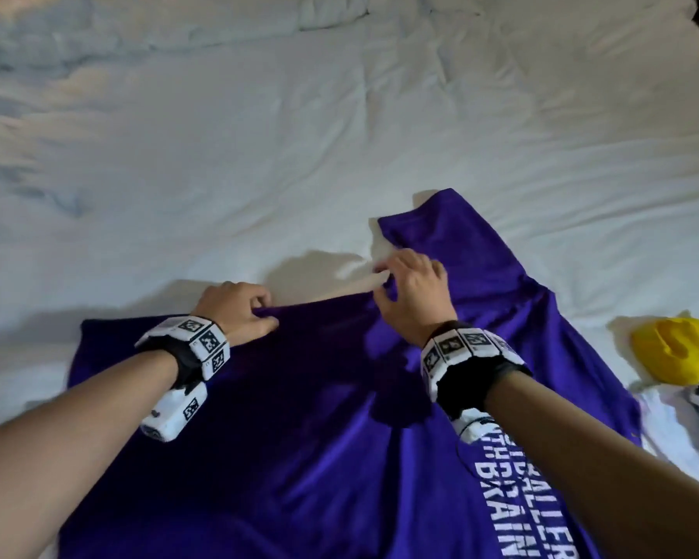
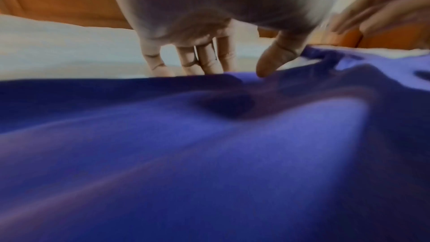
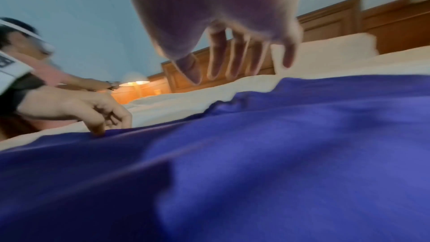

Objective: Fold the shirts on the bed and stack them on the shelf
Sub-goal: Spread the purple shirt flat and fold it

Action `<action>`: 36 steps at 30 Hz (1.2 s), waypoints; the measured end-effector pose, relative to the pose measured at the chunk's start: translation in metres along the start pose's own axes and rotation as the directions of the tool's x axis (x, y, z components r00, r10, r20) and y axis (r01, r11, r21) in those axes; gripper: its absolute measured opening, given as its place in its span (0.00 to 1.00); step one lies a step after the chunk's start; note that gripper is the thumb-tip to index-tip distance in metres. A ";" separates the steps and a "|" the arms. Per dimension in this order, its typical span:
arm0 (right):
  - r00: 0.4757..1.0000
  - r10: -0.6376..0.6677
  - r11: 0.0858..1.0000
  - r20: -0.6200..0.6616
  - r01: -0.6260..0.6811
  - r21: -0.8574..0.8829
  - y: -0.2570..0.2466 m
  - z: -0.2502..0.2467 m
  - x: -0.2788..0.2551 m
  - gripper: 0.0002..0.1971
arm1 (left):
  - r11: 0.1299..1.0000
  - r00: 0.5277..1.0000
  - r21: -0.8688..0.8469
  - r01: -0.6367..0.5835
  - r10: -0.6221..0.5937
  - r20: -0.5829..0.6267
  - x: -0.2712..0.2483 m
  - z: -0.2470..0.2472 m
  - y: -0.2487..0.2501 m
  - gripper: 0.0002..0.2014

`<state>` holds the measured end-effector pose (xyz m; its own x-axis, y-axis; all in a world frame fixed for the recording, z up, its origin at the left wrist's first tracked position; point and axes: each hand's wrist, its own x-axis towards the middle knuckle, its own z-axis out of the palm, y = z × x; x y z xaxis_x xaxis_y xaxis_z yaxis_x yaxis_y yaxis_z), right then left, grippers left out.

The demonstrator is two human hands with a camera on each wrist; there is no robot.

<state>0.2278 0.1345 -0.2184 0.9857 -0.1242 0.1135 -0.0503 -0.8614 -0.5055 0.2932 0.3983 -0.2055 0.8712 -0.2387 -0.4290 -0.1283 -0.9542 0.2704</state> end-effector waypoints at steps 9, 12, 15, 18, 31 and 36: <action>0.837 0.066 0.989 0.543 0.017 -0.146 -0.102 0.067 0.047 0.10 | 0.988 0.990 0.086 0.128 -0.133 0.049 -0.022 -0.049 -0.133 0.14; 0.884 0.093 0.995 0.458 -0.063 -0.080 -0.107 0.071 0.060 0.08 | 0.965 0.958 -0.199 0.168 -0.207 -0.196 -0.018 -0.054 -0.159 0.14; 0.901 0.104 0.989 0.422 -0.048 -0.140 -0.111 0.081 0.061 0.10 | 0.928 0.916 -0.298 0.223 -0.304 -0.262 -0.013 -0.046 -0.172 0.11; 0.878 0.135 0.984 0.460 -0.066 -0.163 -0.111 0.084 0.064 0.11 | 0.891 0.899 -0.338 0.304 -0.386 -0.208 -0.014 -0.044 -0.185 0.16; 0.985 -0.149 0.987 0.085 0.143 0.076 -0.181 0.106 -0.098 0.26 | 0.708 0.713 -0.595 0.381 -0.634 -0.298 -0.092 -0.002 -0.194 0.30; 0.826 -0.399 0.913 0.399 0.316 0.258 -0.234 0.112 -0.278 0.18 | 0.595 0.693 -0.645 0.479 -0.708 -0.138 -0.193 0.041 -0.183 0.24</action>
<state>-0.0165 0.4255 -0.2277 0.8979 0.4377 -0.0464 0.3071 -0.6986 -0.6463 0.1289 0.6112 -0.2075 0.7600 0.5347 -0.3695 0.6467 -0.5661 0.5112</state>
